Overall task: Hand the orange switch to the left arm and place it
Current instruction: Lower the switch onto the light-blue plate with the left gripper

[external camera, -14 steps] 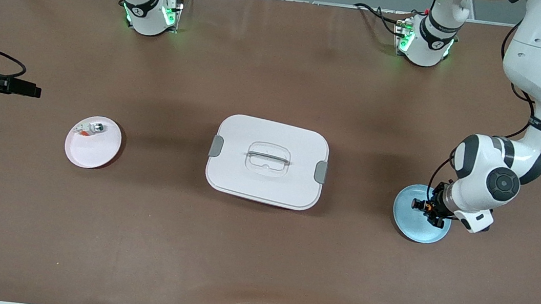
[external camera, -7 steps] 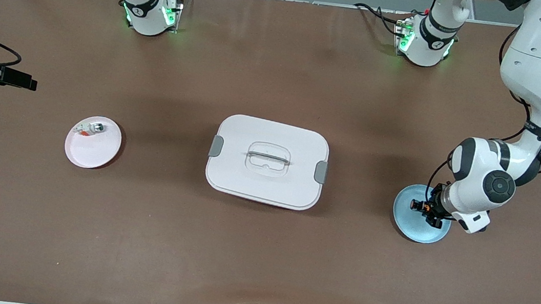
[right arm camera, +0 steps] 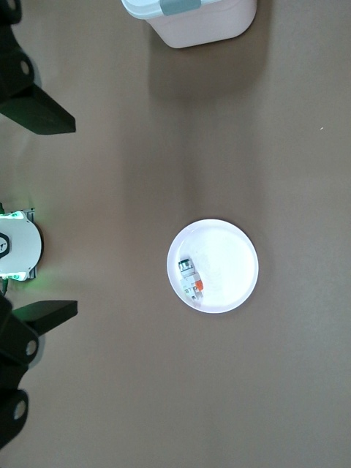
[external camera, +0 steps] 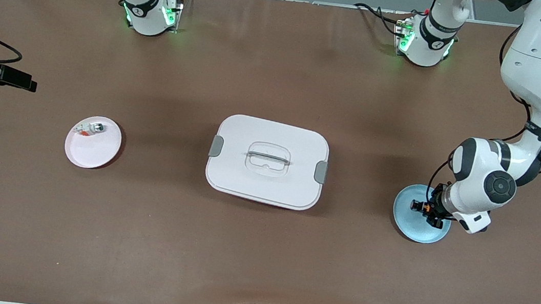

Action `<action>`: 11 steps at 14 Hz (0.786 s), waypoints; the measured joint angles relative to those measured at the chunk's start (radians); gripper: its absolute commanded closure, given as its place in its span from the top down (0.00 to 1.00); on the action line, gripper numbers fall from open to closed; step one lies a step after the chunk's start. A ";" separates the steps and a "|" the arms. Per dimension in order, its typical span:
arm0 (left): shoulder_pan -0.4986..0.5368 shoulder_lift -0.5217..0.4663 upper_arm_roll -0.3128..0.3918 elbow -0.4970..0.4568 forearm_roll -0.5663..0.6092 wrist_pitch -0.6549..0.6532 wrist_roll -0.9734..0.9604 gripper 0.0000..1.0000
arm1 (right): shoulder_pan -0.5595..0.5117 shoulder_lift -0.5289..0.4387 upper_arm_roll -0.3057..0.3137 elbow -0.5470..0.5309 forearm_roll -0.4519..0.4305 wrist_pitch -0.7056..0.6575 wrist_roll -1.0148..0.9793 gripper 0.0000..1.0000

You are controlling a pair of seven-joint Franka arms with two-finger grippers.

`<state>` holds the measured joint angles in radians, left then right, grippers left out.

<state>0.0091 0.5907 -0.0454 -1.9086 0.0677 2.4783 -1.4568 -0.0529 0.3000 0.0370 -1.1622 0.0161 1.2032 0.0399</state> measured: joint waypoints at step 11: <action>0.012 -0.068 0.000 0.075 0.000 -0.151 0.100 1.00 | 0.001 -0.088 0.002 -0.113 0.001 0.073 0.000 1.00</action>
<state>0.0213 0.5229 -0.0458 -1.8340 0.0682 2.3276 -1.3570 -0.0519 0.2116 0.0394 -1.2749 0.0168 1.2762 0.0400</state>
